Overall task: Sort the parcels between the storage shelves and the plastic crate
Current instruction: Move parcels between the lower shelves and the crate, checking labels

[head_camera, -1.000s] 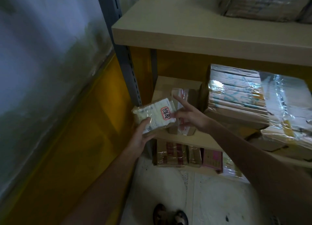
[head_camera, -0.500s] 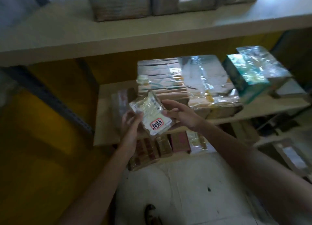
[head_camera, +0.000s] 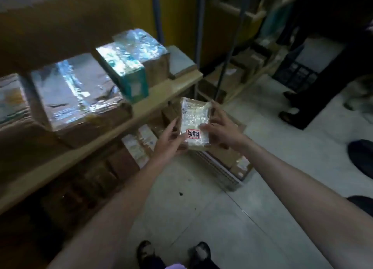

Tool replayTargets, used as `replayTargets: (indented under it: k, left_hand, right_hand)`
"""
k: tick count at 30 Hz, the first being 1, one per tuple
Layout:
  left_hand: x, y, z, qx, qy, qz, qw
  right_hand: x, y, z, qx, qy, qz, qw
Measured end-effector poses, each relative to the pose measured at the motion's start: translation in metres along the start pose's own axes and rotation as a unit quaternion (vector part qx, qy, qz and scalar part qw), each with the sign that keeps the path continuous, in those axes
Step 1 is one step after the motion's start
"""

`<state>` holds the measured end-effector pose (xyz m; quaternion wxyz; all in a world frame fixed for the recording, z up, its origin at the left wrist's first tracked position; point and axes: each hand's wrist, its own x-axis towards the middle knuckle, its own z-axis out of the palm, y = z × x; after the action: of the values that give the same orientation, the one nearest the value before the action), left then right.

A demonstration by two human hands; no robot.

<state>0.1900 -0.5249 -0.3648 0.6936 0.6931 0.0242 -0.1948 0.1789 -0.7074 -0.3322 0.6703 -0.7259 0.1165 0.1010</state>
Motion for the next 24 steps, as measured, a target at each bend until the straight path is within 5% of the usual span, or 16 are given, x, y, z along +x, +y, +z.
replayTargets:
  k: [12, 24]
  left_hand:
    - [0.112, -0.049, 0.161, 0.186, -0.111, 0.095, 0.972]
    - [0.249, -0.197, 0.248, 0.278, -0.229, 0.0, 0.933]
  right_hand:
    - [0.034, 0.089, -0.164, 0.033, 0.226, 0.067, 0.971]
    - [0.122, 0.282, -0.229, 0.075, 0.335, 0.216, 0.914]
